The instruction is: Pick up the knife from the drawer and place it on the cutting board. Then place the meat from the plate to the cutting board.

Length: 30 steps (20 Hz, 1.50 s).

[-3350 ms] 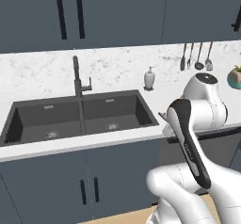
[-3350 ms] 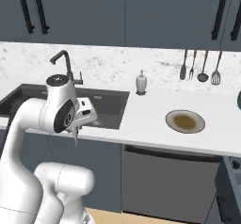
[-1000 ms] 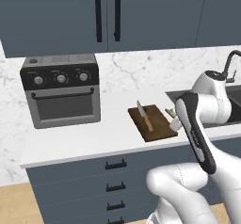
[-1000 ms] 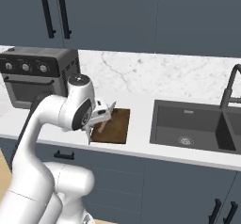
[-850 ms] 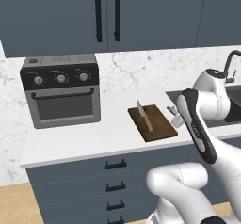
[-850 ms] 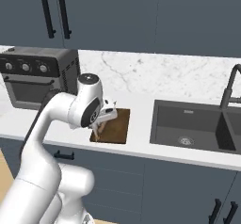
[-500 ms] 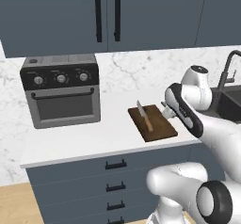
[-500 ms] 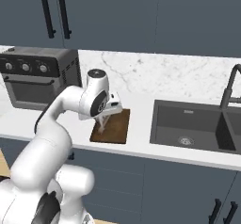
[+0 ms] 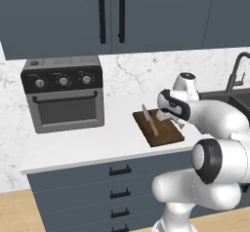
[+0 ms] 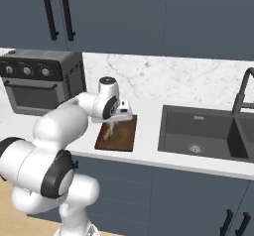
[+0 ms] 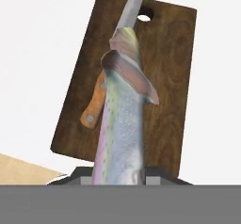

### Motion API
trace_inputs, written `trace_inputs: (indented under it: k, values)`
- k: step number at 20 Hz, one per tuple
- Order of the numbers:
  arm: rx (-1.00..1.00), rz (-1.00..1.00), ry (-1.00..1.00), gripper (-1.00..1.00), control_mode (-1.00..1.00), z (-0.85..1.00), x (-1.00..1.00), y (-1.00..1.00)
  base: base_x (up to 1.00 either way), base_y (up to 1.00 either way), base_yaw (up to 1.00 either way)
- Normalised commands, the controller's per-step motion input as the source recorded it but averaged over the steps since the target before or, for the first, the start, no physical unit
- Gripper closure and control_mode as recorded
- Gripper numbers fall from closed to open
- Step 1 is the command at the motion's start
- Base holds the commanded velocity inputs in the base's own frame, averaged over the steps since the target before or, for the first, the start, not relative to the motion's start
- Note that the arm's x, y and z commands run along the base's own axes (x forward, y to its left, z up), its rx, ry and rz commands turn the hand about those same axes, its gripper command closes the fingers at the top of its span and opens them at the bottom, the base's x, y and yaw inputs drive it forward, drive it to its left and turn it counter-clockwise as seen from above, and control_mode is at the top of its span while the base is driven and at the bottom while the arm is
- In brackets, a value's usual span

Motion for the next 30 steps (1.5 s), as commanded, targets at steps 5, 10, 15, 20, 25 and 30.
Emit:
trace_inputs:
  k: [5,10,15,20,25,30]
  values:
    - [0.00,-0.01,0.00,1.00,-1.00,-0.35,0.34,0.01,0.00,0.00,0.00]
    - [0.00,0.00,0.00,1.00,-1.00,-0.39,0.30,0.03,0.00,0.00,0.00]
    - [0.00,0.00,0.00,-1.00,-1.00,-0.40,0.30,0.10,0.00,0.00,0.00]
    - [0.00,0.00,-0.01,-1.00,-1.00,-0.02,0.00,0.01,0.00,0.00,0.00]
    - [0.00,0.00,0.00,-1.00,-1.00,0.25,0.00,0.00,0.00,0.00,0.00]
    - [0.00,0.01,-0.01,-1.00,-1.00,0.62,-0.37,-0.07,0.00,0.00,0.00]
